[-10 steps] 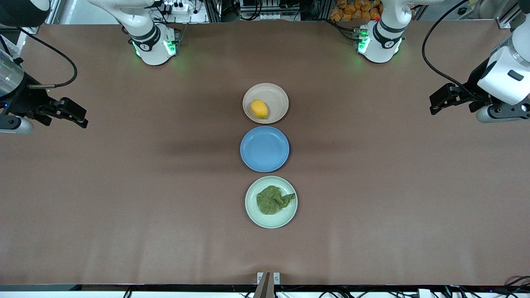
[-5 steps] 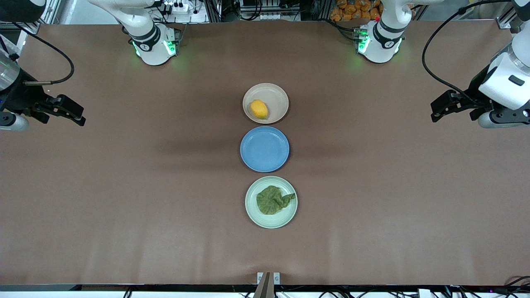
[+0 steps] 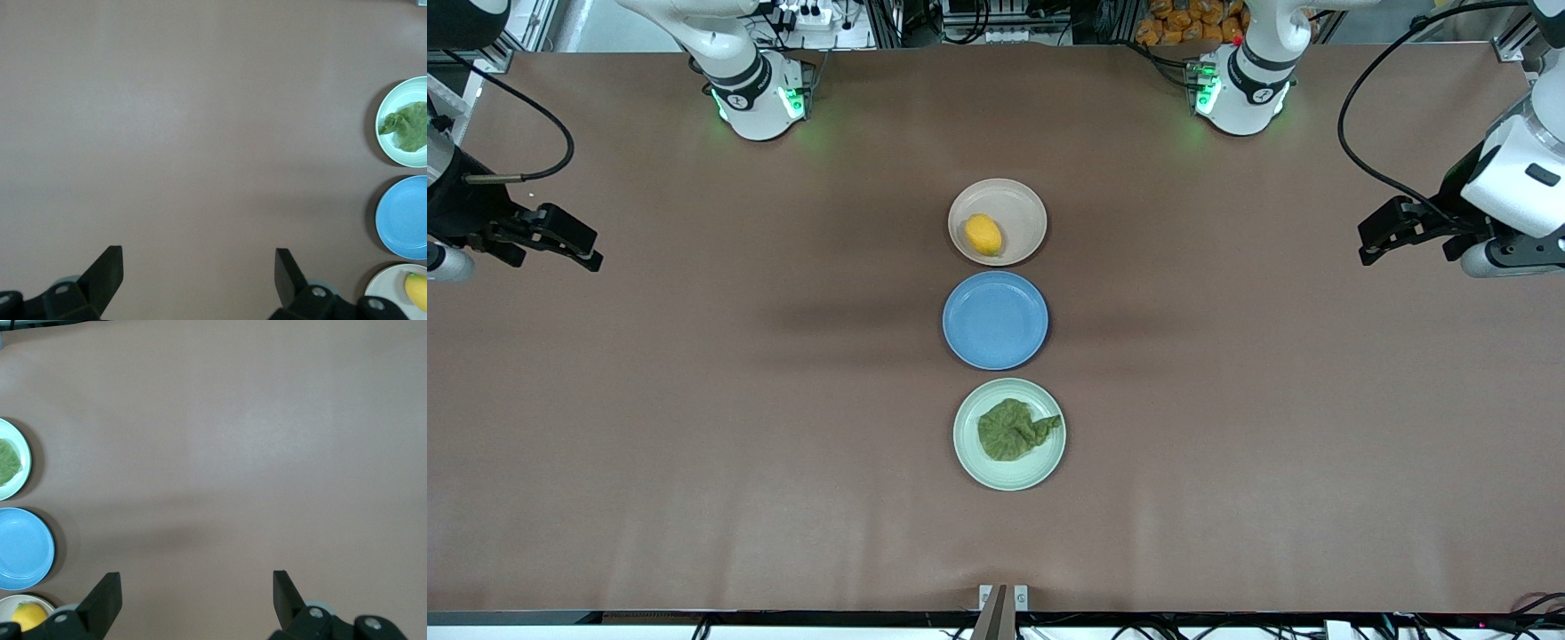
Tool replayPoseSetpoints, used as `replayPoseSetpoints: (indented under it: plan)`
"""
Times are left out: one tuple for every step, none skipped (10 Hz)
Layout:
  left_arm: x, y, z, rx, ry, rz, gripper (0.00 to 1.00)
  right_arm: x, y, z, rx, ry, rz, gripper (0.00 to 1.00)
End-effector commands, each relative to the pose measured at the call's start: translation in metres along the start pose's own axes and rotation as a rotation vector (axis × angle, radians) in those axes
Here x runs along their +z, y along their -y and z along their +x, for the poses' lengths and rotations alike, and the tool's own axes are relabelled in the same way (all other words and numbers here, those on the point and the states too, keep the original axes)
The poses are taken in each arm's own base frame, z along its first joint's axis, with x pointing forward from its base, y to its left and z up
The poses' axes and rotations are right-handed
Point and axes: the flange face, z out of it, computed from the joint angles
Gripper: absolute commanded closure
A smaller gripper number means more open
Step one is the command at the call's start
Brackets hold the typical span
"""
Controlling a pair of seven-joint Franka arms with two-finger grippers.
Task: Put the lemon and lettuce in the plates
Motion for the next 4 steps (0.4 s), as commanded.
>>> replayPoseSetpoints:
  plan:
    - [-0.0036, 0.0034, -0.0032, 0.019, -0.015, 0.023, 0.0, -0.0036, -0.0053, -0.0048, -0.005, -0.008, 0.018, 0.0]
    - [-0.0036, 0.0034, -0.0032, 0.019, -0.015, 0.023, 0.0, -0.0027, -0.0076, -0.0041, -0.001, -0.006, 0.016, 0.0]
    - [-0.0036, 0.0041, -0.003, 0.021, -0.015, 0.022, 0.0, -0.0037, -0.0067, -0.0044, -0.002, -0.009, 0.016, 0.0]
    - [-0.0035, 0.0076, -0.0024, 0.015, -0.015, 0.022, 0.0, -0.0038, -0.0075, -0.0043, -0.002, -0.009, 0.016, 0.0]
